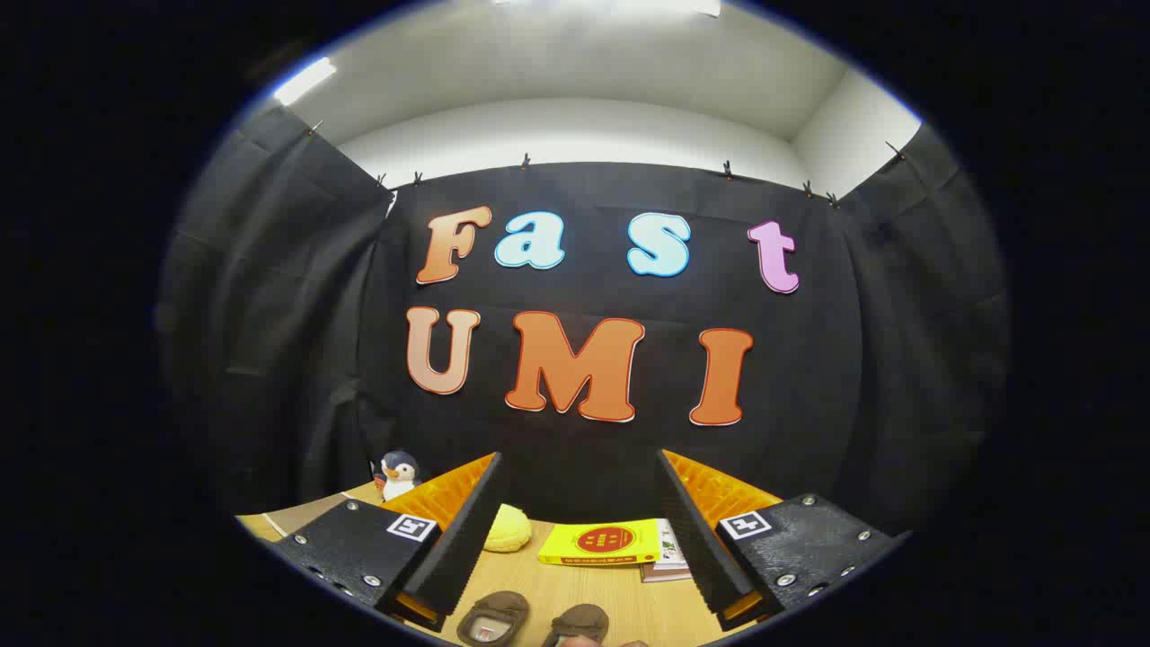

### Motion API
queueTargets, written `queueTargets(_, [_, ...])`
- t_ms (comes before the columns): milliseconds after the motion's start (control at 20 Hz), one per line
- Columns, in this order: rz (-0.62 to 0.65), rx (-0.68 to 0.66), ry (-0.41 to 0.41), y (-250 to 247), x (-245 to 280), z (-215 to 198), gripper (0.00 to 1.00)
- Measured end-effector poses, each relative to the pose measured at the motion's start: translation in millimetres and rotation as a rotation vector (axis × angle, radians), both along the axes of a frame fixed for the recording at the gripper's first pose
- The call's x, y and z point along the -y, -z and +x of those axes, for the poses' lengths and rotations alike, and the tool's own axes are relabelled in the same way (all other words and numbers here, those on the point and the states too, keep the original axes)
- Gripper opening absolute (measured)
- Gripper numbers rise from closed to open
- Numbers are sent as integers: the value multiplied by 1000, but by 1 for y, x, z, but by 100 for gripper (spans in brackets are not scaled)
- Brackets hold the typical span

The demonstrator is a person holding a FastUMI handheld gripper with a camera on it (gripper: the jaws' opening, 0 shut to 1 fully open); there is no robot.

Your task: Open the storage box then place both shoes into the box .Put the left shoe in first, then the right shoe, with the right side of both shoes facing outward in a uniform manner.

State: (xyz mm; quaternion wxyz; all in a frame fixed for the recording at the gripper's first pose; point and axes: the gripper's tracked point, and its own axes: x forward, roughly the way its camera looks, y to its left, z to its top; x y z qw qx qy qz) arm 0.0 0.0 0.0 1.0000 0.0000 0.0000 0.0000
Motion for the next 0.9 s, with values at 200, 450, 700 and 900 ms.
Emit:
queueTargets(200, [-3, 13, 13, -9, -2, 0, 98])
queueTargets(450, [-22, 36, 14, -23, -5, -4, 98])
queueTargets(700, [-22, 49, -3, -30, -14, -2, 98])
queueTargets(900, [-16, 23, -29, -22, -27, 3, 99])
